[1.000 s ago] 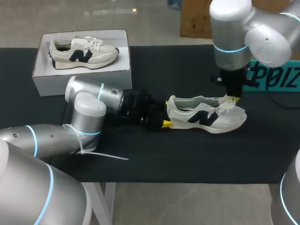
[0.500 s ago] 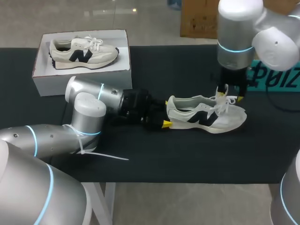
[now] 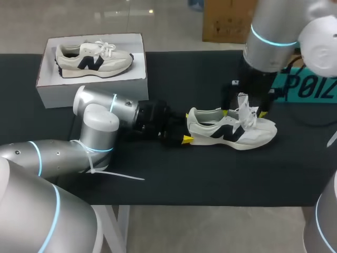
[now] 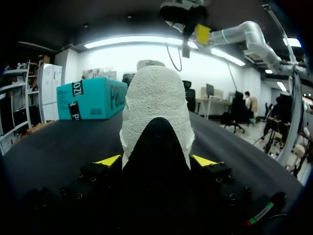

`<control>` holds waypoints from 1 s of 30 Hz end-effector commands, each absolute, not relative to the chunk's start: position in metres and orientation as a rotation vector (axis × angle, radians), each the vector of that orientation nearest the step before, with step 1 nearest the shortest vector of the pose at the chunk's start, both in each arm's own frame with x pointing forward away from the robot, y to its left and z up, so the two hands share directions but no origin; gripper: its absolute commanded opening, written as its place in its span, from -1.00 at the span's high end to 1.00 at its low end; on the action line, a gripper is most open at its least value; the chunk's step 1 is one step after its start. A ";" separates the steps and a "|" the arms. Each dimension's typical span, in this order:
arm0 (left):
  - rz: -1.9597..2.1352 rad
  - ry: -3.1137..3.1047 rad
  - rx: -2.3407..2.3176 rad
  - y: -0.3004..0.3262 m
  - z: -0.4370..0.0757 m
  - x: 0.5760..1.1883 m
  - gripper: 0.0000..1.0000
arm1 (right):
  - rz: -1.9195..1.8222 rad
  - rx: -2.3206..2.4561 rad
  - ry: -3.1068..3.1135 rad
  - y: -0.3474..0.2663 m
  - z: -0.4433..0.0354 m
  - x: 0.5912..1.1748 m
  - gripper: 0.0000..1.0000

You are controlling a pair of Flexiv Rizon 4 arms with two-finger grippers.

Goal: Take the shoe out of the shoebox, open the shoe tongue, remove and reinsert the insole, then place the shoe into the shoebox

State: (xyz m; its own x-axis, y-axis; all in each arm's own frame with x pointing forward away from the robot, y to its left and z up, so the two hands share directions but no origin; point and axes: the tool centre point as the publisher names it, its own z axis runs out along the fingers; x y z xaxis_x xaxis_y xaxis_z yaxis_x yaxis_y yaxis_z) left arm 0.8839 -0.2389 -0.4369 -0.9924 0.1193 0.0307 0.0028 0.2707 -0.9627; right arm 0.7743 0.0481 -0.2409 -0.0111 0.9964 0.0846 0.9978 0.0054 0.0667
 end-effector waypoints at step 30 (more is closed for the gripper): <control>1.832 -2.427 -0.118 -0.239 -0.440 0.884 1.00 | 0.016 -0.640 -2.780 0.093 -0.207 0.694 -0.67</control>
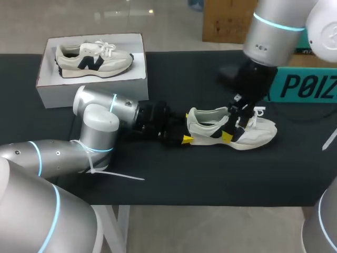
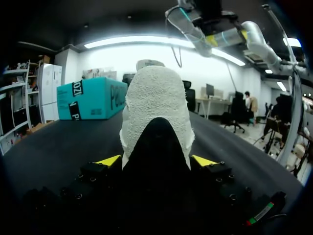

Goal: Take the shoe out of the shoebox, open the shoe tongue, remove and reinsert the insole, then place the shoe into the shoebox

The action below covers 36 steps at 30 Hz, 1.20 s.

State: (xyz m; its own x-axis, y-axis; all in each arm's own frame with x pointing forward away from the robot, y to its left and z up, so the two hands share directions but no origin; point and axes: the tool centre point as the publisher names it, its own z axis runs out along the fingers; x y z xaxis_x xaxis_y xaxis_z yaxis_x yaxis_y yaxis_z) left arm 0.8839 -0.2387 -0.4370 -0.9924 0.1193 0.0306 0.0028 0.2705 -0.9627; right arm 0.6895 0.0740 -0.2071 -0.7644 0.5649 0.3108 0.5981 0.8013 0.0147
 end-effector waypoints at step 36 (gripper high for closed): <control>1.832 -2.427 -0.118 -0.239 -0.440 0.884 1.00 | 0.056 -0.378 -2.929 0.133 -0.280 0.771 1.00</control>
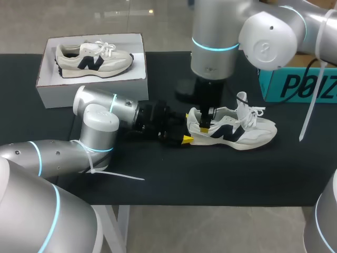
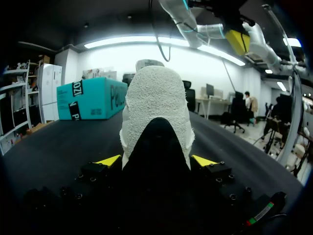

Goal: Take the shoe out of the shoebox, open the shoe tongue, remove and reinsert the insole, then place the shoe into the shoebox

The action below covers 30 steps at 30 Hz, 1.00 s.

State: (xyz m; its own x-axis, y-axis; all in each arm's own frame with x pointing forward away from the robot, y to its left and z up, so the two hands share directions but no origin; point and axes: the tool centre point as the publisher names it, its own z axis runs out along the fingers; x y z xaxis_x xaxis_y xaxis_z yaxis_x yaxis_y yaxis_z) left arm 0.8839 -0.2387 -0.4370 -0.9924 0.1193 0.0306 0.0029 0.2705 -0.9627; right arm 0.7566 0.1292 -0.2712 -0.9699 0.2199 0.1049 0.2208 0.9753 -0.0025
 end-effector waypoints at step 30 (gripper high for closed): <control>1.832 -2.427 -0.118 -0.239 -0.440 0.884 1.00 | 0.014 -0.394 -3.121 0.102 -0.281 0.794 1.00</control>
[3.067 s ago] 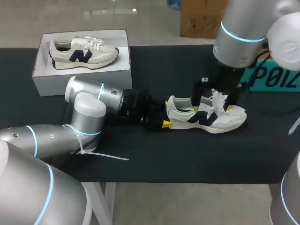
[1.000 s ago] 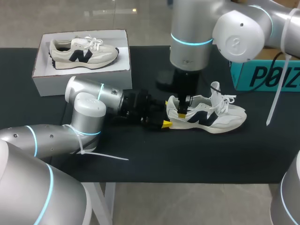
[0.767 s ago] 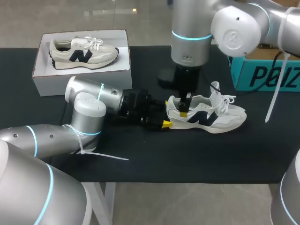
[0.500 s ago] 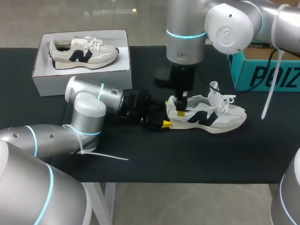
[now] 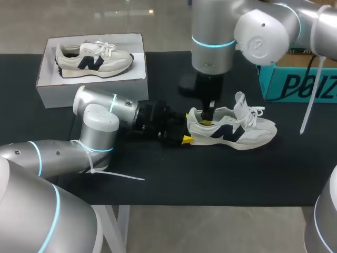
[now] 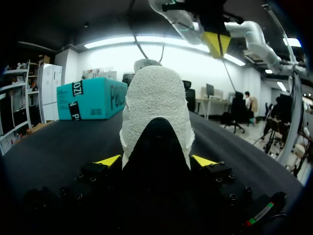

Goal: Take the shoe out of the shoebox, open the shoe tongue, remove and reinsert the insole, then place the shoe into the shoebox

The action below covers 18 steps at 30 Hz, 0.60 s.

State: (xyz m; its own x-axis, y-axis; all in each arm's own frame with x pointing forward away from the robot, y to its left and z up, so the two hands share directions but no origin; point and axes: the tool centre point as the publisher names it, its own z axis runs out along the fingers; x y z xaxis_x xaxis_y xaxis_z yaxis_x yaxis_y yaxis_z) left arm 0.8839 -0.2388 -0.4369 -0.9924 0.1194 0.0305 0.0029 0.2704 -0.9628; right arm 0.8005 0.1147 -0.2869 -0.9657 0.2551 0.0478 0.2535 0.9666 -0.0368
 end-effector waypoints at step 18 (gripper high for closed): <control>1.832 -2.427 -0.118 -0.239 -0.440 0.884 1.00 | 0.129 -0.128 -3.230 0.094 -0.298 0.843 1.00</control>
State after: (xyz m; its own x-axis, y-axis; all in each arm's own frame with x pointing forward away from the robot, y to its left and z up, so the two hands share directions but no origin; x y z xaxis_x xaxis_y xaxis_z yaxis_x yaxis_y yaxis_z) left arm 0.8839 -0.2387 -0.4370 -0.9924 0.1194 0.0305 0.0029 0.2704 -0.9627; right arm 0.8305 0.0861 -0.2881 -0.9899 0.0702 -0.1231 0.0781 0.9951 -0.0604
